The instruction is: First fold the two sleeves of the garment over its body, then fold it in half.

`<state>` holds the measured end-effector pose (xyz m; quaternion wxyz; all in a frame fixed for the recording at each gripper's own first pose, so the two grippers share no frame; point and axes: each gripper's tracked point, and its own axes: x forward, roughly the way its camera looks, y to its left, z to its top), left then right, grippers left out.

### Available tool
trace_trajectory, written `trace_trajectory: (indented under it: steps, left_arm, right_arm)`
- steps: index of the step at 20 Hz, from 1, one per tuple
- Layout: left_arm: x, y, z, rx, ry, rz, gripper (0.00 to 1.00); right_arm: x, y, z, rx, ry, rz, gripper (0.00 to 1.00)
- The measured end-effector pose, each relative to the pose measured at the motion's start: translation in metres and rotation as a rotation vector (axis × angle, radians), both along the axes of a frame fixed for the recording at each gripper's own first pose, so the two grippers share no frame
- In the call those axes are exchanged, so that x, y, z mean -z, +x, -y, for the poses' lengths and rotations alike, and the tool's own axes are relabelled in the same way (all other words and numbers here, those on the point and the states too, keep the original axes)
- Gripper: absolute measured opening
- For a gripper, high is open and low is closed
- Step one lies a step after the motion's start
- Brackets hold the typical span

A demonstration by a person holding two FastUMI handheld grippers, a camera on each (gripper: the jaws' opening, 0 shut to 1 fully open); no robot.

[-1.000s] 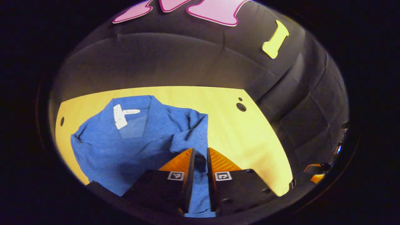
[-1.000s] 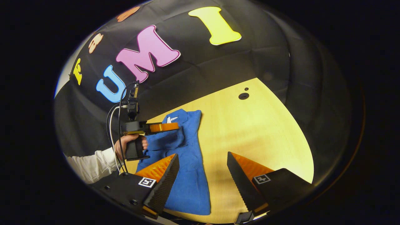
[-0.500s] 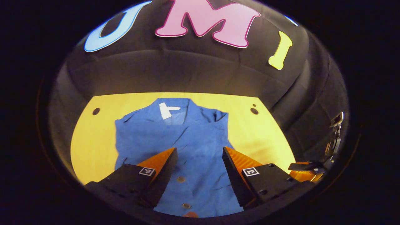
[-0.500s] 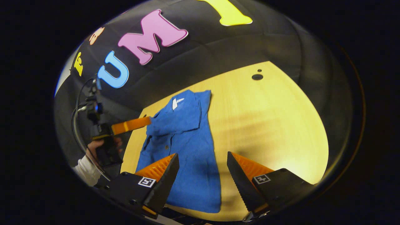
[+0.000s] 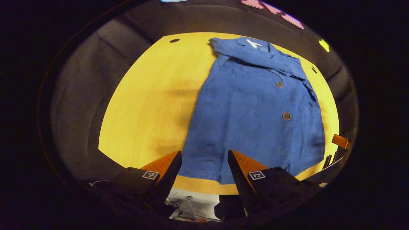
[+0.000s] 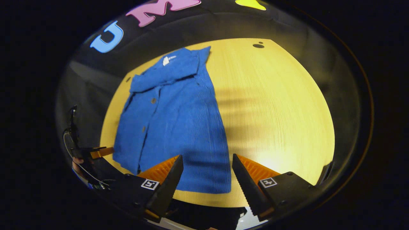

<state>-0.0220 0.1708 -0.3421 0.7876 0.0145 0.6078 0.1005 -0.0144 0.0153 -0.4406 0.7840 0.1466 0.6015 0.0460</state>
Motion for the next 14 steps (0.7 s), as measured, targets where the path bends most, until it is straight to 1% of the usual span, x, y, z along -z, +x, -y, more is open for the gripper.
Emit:
trace_trajectory:
  steps: [2, 5, 7, 8, 12, 13, 14]
  left_arm:
    - [0.009, -0.008, -0.009, -0.005, 0.022, -0.056, 0.85]
    - [0.022, -0.019, -0.005, 0.020, 0.012, -0.115, 0.85]
    - [0.028, -0.019, -0.005, 0.050, 0.021, -0.114, 0.85]
    - [0.029, -0.016, -0.004, 0.053, 0.027, -0.103, 0.85]
    - [0.028, -0.021, -0.009, 0.024, 0.013, -0.109, 0.84]
    - [0.028, -0.024, -0.011, 0.020, 0.019, -0.112, 0.87]
    - [0.026, -0.024, -0.014, 0.030, 0.045, -0.110, 0.88]
  right_arm:
    - [0.006, -0.010, -0.013, 0.005, -0.014, -0.026, 0.99]
    - [0.014, -0.022, -0.014, -0.030, -0.082, -0.047, 0.99]
    - [0.018, -0.028, -0.013, -0.040, -0.115, -0.057, 0.99]
    - [0.021, -0.030, -0.012, -0.035, -0.125, -0.061, 0.99]
    - [0.042, -0.037, -0.009, -0.017, -0.151, -0.103, 0.99]
    - [0.046, -0.039, -0.009, -0.023, -0.163, -0.112, 0.99]
    - [0.050, -0.040, -0.008, -0.027, -0.175, -0.119, 0.99]
